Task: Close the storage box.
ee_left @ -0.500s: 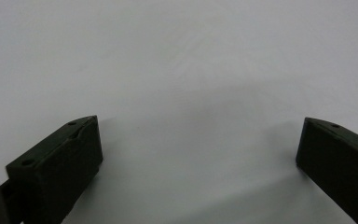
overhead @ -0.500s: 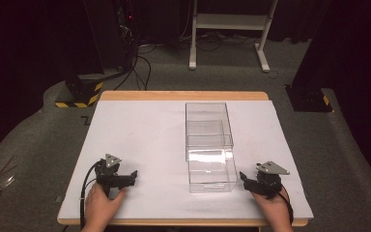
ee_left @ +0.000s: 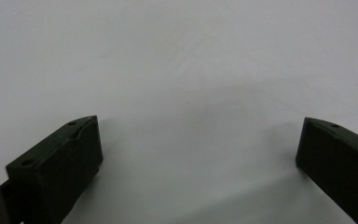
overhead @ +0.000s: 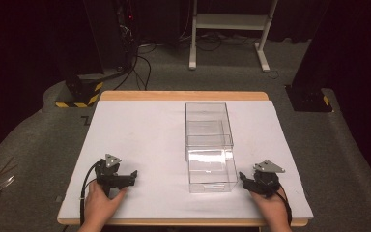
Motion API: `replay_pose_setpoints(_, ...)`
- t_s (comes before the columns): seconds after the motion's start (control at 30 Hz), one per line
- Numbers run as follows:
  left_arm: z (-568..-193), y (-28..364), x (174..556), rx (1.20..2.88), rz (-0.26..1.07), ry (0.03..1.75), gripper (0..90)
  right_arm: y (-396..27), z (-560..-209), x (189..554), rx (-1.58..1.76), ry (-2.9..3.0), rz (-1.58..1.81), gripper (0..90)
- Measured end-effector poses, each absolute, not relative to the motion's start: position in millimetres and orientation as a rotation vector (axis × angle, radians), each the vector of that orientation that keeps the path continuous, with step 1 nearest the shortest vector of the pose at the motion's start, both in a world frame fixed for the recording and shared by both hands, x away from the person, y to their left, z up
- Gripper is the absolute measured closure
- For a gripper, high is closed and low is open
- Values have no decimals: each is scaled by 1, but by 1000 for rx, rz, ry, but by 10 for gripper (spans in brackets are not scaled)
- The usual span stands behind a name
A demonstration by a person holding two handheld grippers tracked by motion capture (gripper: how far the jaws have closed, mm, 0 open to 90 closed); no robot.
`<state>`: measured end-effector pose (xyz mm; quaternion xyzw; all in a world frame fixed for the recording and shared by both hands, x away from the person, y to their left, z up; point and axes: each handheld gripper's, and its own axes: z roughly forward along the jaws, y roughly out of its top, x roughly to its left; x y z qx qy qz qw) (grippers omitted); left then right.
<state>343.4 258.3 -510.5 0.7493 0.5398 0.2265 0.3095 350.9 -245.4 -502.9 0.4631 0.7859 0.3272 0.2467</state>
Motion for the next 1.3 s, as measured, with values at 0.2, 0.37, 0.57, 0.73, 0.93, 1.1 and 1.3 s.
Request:
replay_pose_setpoints(0.2,-510,258,343,1979,599,1426,5,-245,-502,349,1251,2120,898,287)
replay_pose_setpoints(0.37,-511,258,343,1974,600,1429,5,-245,-502,350,1259,2128,894,275)
replay_pose_setpoints(0.57,-511,258,343,1975,602,1428,5,-248,-500,350,1280,2125,941,255)
replay_pose_setpoints(0.73,-511,257,343,1972,601,1431,5,-250,-498,350,1267,2124,975,243)
replay_pose_setpoints(0.93,-511,257,343,1973,602,1431,5,-252,-494,350,1260,2113,989,231)
replay_pose_setpoints(1.1,-511,257,343,1973,602,1431,5,-253,-487,347,1271,2080,1020,217)
replay_pose_setpoints(1.3,-511,257,343,1973,602,1431,5,-252,-480,343,1262,2062,1043,207)
